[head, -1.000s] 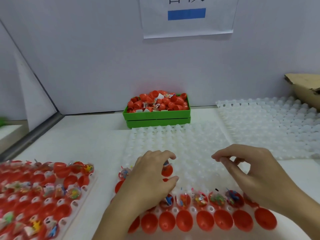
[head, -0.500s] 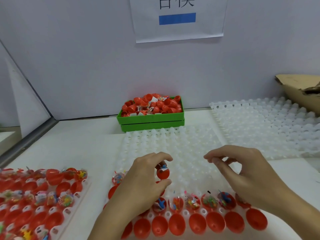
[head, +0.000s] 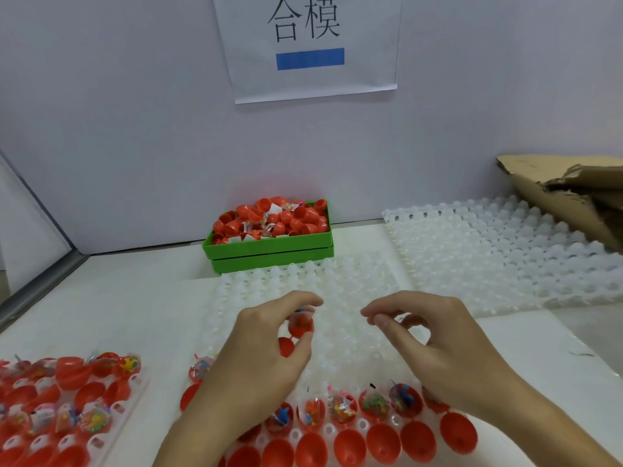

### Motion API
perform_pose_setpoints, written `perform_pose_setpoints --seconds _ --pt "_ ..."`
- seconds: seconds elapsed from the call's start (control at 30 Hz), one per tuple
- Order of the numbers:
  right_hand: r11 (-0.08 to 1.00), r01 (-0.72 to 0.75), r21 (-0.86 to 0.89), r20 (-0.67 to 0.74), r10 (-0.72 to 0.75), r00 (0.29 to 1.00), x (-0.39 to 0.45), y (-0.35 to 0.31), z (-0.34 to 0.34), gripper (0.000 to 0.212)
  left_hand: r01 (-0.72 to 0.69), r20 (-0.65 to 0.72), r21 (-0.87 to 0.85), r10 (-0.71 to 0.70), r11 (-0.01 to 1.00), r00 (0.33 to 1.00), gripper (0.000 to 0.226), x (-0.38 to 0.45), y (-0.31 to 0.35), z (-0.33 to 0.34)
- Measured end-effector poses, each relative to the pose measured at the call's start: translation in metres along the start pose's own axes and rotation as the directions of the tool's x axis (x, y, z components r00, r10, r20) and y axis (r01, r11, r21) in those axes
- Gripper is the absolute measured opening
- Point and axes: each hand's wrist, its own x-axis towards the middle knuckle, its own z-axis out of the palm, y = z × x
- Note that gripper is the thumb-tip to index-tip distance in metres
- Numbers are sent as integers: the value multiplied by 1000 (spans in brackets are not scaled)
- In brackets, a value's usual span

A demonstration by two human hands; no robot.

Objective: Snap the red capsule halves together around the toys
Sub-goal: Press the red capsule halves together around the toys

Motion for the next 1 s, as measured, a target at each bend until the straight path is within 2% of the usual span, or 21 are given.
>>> perform_pose_setpoints --seconds 0.17,0.3,0.4,0.53,0.77,1.0 --pt "996 -46 76 77 40 996 -1 1 1 36 -152 116 -57 158 987 981 48 16 28 22" --pt "978 -91 188 137 66 988 1 2 0 44 -184 113 -93 194 979 975 58 16 30 33" --pt "973 -125 195 170 92 981 1 3 0 46 -188 131 -119 203 975 970 67 10 25 38" --pt "960 -153 233 136 124 983 1 4 3 42 -173 81 -135 185 976 979 68 6 20 39" --pt "940 -180 289 61 170 984 1 2 8 29 -92 -72 -179 80 979 994 58 3 15 33" --pt "940 -153 306 116 123 986 0 -4 7 24 -73 -57 -255 60 964 997 49 0 17 27"
